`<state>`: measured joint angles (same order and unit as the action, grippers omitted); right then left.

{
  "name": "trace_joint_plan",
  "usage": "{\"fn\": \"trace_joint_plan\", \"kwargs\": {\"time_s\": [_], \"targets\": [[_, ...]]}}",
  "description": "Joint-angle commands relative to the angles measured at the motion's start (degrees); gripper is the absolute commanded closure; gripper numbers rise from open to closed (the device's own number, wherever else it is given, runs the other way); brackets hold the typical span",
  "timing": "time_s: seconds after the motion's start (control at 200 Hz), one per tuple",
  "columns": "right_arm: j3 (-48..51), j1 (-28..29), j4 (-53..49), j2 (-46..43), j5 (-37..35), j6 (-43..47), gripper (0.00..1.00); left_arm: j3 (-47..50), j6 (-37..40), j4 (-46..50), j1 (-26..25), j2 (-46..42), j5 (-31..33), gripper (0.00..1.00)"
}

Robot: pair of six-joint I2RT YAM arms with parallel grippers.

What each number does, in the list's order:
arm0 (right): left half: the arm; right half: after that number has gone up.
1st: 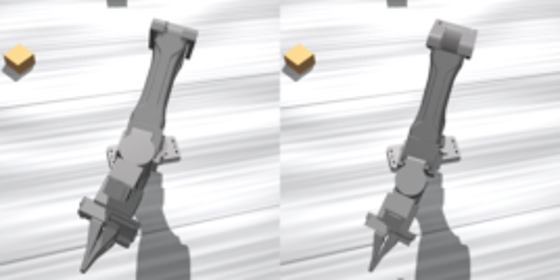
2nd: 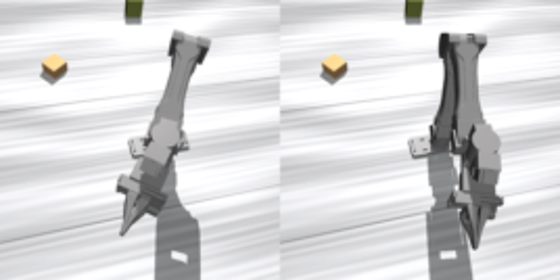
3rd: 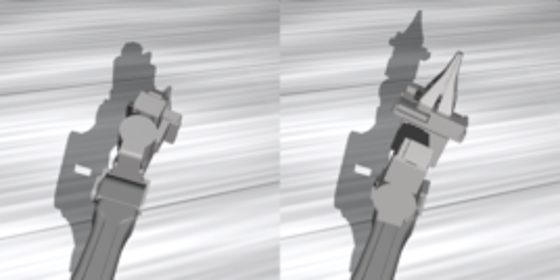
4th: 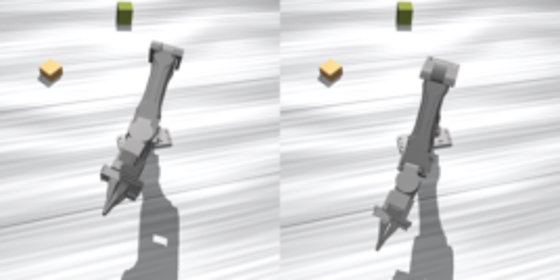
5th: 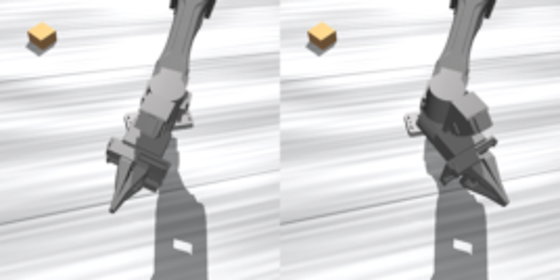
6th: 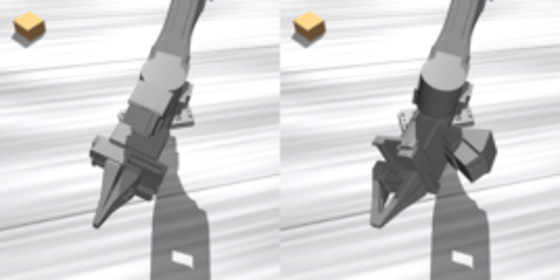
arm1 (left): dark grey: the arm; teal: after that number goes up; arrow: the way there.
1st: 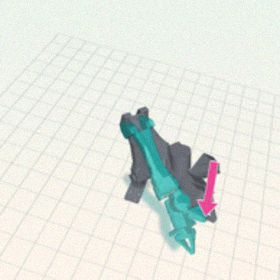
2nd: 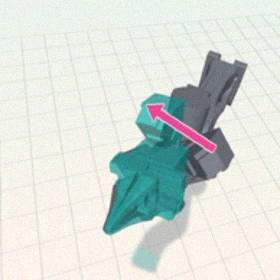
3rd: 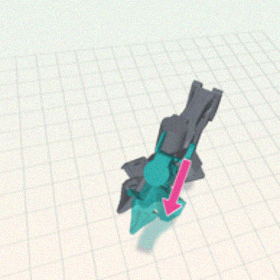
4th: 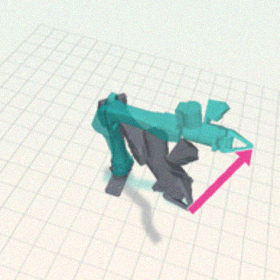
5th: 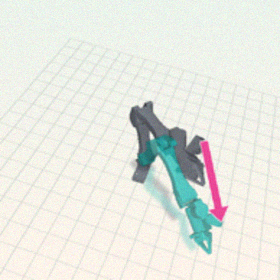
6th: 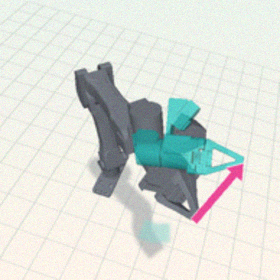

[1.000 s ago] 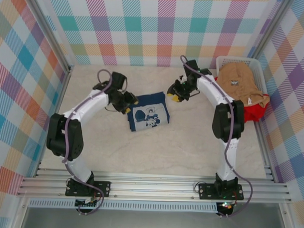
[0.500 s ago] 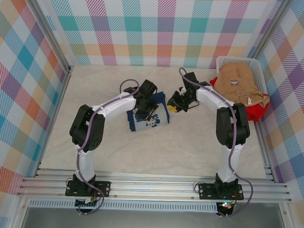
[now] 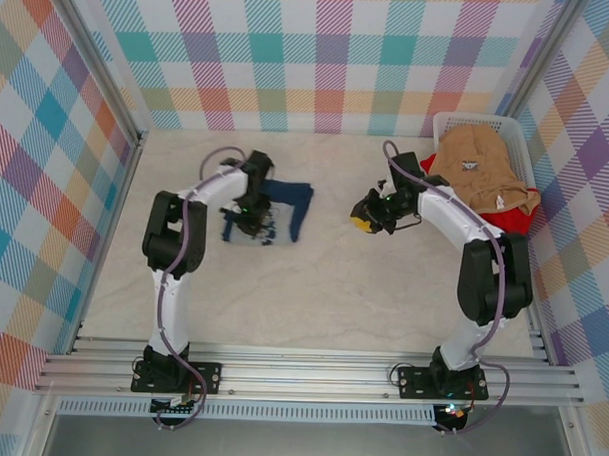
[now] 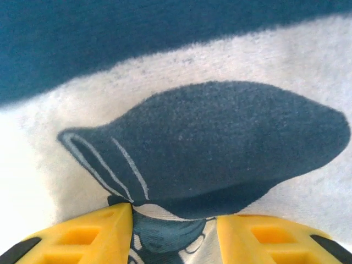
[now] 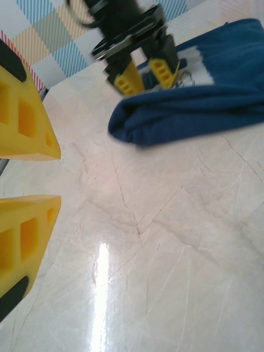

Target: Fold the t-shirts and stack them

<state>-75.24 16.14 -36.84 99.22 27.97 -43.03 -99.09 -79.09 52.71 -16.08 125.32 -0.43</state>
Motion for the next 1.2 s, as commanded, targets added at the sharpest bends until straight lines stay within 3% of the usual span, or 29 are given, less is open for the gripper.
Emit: {"fn": "trace_joint_plan", "kwargs": {"time_s": [0.0, 0.165, 0.475, 0.715, 0.875, 1.02, 1.195], "targets": [[1.78, -0.78, 1.06, -2.75, 2.08, -0.83, 0.76, -8.06, 16.03, 11.70, 7.57, 5.45, 5.60, 0.56], [3.66, -1.39, 1.62, -4.66, 2.28, -1.43, 0.76, -12.51, 19.19, 11.02, 17.87, 10.00, 3.77, 0.58], [11.01, -2.58, 3.66, -9.70, 2.35, -3.20, 0.75, -41.75, 28.10, 19.99, 26.84, 27.51, 4.77, 0.61], [14.45, -2.78, 3.35, -12.47, 1.63, -3.80, 0.75, -40.46, 21.71, 11.29, 31.35, 27.38, 1.40, 0.60], [15.13, -2.78, 3.27, -12.30, 1.68, -4.13, 0.75, -42.03, 19.74, 8.14, 30.53, 26.71, -0.94, 0.59], [13.97, -2.78, 3.25, -11.36, 2.04, -3.83, 0.75, -42.50, 25.77, 10.21, 25.65, 19.05, 1.78, 0.52], [12.52, -2.74, 4.05, -9.44, 2.60, -3.91, 0.75, -30.71, 28.75, 5.35, 21.31, 8.87, 4.58, 0.49]]}}
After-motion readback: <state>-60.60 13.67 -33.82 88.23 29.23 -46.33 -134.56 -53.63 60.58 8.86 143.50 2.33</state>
